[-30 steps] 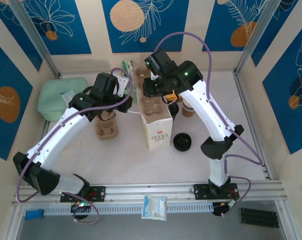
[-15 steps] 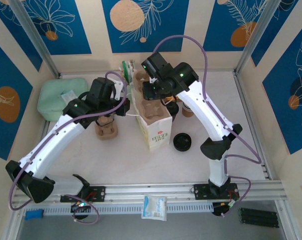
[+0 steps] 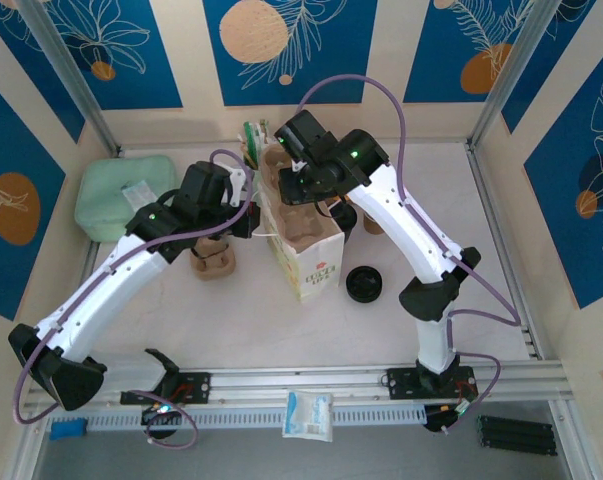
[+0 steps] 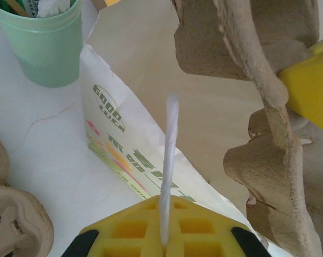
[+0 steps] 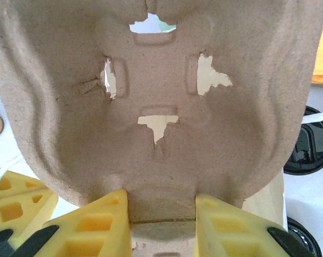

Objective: Pack the takeout coffee

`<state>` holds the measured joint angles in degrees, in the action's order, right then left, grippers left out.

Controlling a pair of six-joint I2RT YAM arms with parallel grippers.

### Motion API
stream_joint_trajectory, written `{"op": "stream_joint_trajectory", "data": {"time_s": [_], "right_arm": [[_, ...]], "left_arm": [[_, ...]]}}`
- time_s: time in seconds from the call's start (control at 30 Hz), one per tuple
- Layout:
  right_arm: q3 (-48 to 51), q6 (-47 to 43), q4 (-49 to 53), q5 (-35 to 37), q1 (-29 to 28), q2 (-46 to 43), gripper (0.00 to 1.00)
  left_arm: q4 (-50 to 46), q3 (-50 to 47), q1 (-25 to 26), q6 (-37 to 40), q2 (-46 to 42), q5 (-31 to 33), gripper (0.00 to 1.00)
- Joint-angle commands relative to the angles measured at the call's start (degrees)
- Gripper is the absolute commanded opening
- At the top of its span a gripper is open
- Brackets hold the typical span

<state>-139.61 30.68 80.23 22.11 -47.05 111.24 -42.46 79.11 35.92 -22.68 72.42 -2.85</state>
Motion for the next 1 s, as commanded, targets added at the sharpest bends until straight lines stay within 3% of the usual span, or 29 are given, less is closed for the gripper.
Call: {"op": "stream_joint_trajectory", "data": {"time_s": [0.0, 0.97], "right_arm": [[-1.1, -1.2, -0.3, 1.5, -0.2, 1.3, 0.28], [4.2, -0.9, 2.6, 3.1, -1.2, 1.5, 0.27]], "left_arm": [[-0.2, -0.4, 0.7, -0.9, -1.6, 0.6, 0.04], [0.1, -1.3, 0.8, -2.4, -2.3, 1.4, 0.02]]}}
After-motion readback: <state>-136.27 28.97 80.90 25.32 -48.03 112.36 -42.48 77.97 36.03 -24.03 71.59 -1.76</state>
